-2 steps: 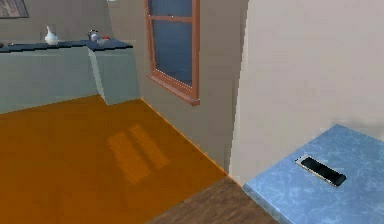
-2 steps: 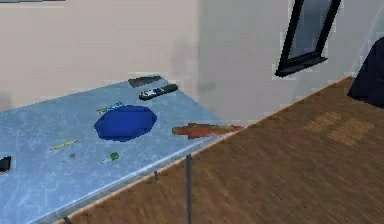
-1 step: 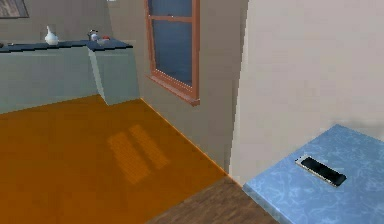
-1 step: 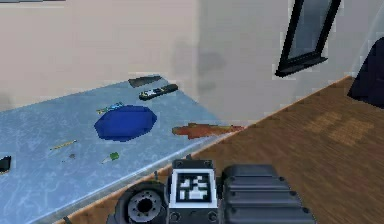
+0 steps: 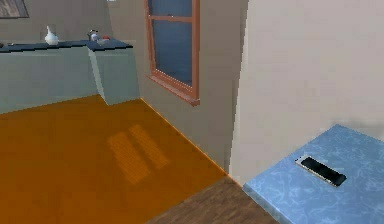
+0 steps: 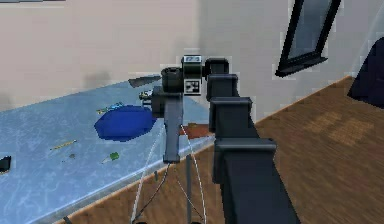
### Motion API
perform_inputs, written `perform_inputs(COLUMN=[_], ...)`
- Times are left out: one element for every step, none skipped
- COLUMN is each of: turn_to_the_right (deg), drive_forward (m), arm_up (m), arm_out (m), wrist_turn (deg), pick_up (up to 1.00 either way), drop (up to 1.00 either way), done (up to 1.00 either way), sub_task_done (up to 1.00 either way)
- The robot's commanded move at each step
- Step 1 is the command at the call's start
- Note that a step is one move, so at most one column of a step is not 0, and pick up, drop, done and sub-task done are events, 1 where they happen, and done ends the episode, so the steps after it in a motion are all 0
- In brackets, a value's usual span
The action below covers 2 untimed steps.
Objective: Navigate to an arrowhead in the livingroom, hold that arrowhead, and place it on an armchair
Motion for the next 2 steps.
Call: perform_inputs(turn_to_the_right=[0.0, 0.0], drive_forward=[0.00, 0.00], arm_up=[0.00, 0.00], arm_out=[0.00, 0.00], wrist_turn=[45.0, 45.0], pick_up=[0.00, 0.00], drop=[0.00, 0.00], done=[0.00, 0.00], sub_task_done=[0.00, 0.00])
